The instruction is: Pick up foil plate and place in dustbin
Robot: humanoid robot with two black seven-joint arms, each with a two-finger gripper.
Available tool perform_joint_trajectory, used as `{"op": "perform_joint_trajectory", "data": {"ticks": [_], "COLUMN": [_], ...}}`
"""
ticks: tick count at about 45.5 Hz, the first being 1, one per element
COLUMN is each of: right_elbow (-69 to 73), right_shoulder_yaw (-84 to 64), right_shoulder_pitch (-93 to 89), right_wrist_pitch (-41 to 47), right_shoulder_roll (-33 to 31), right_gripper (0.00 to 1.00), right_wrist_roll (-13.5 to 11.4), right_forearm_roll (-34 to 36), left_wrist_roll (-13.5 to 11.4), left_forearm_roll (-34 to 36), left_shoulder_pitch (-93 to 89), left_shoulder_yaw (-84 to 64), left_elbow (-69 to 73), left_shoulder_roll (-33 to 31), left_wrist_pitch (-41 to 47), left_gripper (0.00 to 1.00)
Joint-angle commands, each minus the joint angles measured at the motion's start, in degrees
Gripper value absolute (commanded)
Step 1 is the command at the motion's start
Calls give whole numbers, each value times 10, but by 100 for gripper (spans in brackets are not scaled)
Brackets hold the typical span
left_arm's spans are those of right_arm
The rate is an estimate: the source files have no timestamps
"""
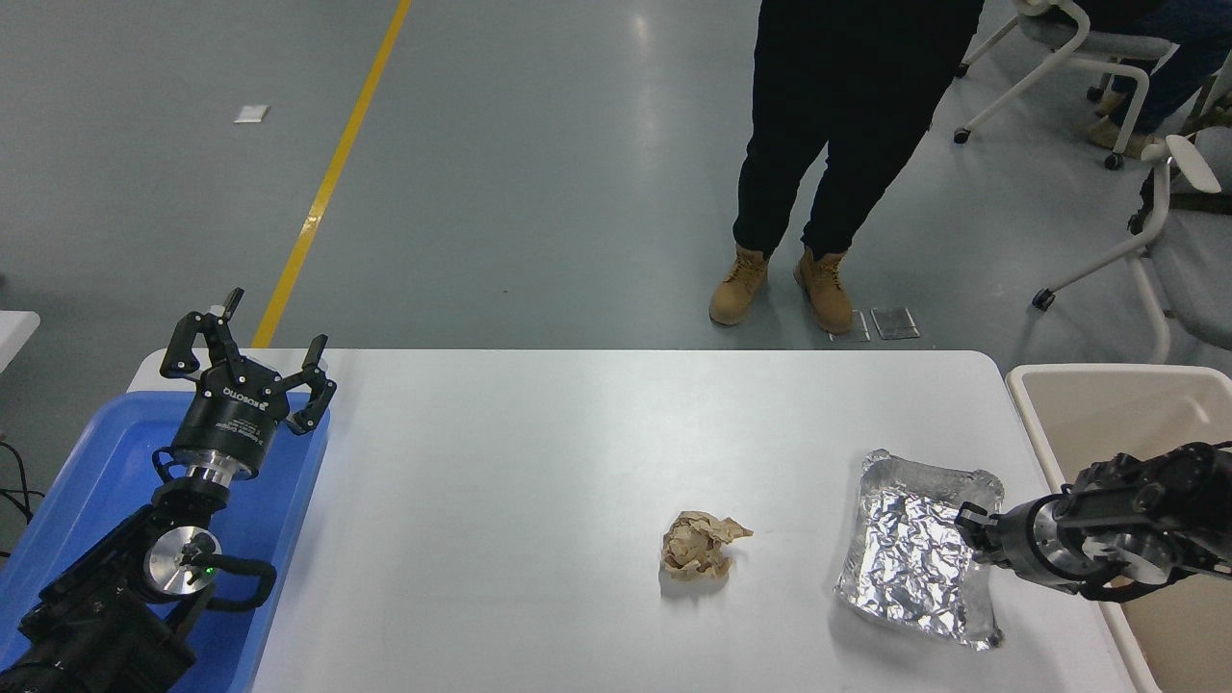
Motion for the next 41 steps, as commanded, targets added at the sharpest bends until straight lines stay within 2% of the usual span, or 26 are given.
{"op": "perform_joint_trajectory", "data": {"ticks": [1,18,29,41], "right_elbow": [51,87,83,82], "right_shoulder_yaw": [6,-5,-41,-59], "right_shoulder_pitch": [119,360,475,527], "right_wrist_pitch": [72,211,262,279], "right_shoulder_roll": [-60,-147,-154,-153], "right_gripper": [0,0,0,0], "right_wrist_roll": [-4,-6,-6,-6], "right_forearm_roll": [-18,-19,-33,-33], "left_wrist_roll": [0,0,0,0], "left_forearm_roll": [0,0,1,0], "left_shoulder_pitch": [0,0,0,0], "left_shoulder_yaw": [0,0,0,0], "left_elbow": [0,0,1,0], "left_shoulder_roll": [-1,-1,-1,0], "left_wrist_pitch": [0,0,0,0], "left_gripper": [98,98,98,98]}}
